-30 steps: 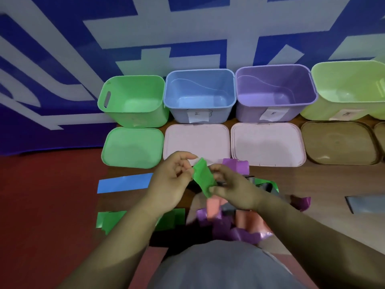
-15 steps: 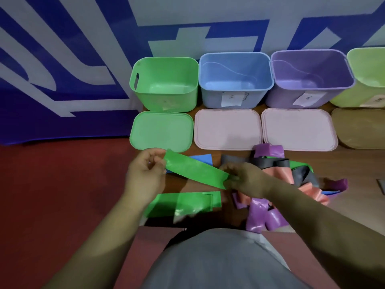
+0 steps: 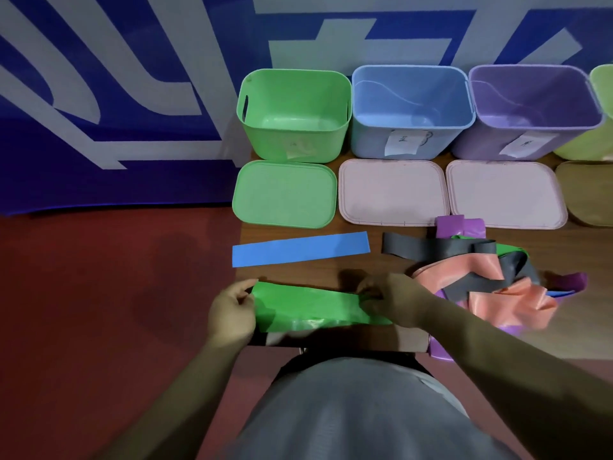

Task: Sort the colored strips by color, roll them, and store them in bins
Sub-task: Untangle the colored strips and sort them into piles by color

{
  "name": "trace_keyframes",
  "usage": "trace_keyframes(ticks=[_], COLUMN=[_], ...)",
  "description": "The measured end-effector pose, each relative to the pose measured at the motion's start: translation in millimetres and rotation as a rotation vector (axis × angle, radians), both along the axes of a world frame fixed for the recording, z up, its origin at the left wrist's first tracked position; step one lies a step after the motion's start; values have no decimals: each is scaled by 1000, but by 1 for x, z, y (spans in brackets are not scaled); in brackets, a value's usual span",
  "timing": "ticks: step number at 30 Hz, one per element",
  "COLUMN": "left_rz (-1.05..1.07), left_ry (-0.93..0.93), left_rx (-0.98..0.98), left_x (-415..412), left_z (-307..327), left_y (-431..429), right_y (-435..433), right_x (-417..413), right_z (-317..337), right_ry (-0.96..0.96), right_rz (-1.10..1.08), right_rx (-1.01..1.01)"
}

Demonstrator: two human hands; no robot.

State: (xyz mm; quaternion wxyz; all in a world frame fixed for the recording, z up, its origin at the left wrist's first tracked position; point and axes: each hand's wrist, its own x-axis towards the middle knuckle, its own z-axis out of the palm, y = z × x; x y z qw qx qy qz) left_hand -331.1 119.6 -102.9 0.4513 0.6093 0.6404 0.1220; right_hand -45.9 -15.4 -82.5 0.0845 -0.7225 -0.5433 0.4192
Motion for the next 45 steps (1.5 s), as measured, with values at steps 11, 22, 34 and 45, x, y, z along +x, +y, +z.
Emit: trace_keyframes(ticks=[11,22,34,45], left_rz=[-225,-520,-697,-772], left_ry=[326,50,26,151], left_rx=[99,51,-4,-57], left_x=[13,117,244,284], left_z=[4,21,13,6], left_y=[-6,-41,-92,-117], right_y=[-8,-57,-110,-112], right_x=[12,81,169,194], right_z=[-9,22,24,10], right_ry=[-203,-294,-407,-158], right_rz=[-18,-171,-467,-562], right_rx=[18,88,81,33])
